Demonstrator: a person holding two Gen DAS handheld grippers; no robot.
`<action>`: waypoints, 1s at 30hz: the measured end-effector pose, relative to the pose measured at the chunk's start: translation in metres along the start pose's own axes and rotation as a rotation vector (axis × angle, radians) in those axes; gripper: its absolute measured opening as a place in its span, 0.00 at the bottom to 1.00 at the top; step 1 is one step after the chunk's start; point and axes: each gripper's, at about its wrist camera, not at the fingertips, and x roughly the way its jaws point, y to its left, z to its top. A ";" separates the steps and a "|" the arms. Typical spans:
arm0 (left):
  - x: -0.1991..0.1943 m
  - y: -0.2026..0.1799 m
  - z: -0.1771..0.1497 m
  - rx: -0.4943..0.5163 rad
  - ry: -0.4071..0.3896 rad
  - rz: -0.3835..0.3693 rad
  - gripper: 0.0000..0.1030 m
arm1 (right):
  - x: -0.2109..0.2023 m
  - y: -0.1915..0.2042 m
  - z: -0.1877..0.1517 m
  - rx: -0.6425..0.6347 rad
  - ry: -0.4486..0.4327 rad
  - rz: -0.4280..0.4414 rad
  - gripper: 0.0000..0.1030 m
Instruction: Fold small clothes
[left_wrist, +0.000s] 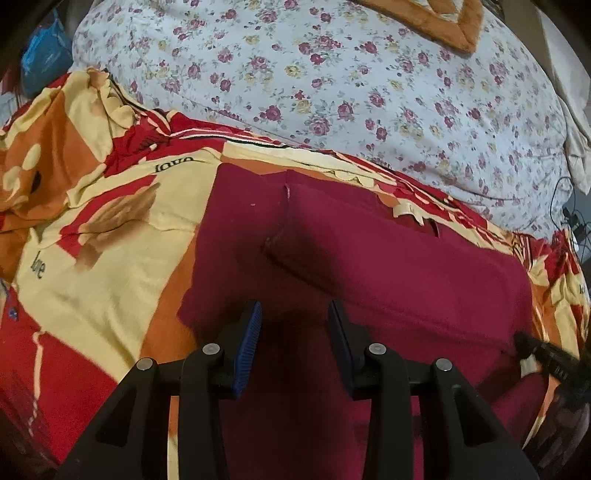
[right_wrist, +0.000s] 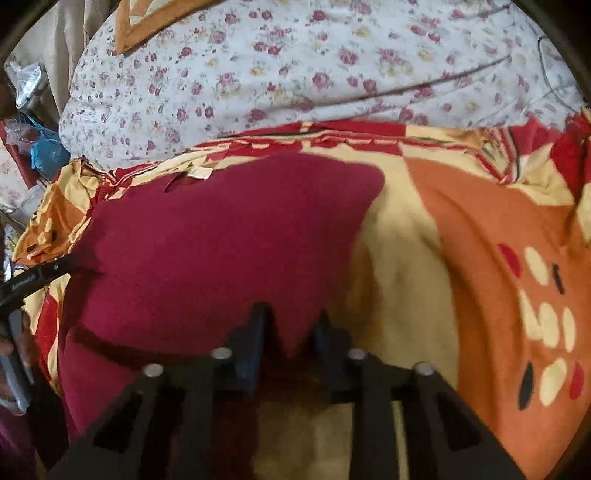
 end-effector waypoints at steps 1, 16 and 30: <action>-0.003 0.000 -0.003 0.003 -0.001 0.001 0.27 | -0.005 0.002 0.001 -0.014 -0.011 -0.011 0.16; -0.027 0.010 -0.047 0.006 0.028 0.008 0.27 | -0.053 -0.004 -0.025 0.065 0.006 0.160 0.61; -0.055 0.014 -0.105 0.012 0.095 -0.016 0.27 | -0.060 -0.004 -0.088 0.010 0.108 0.171 0.73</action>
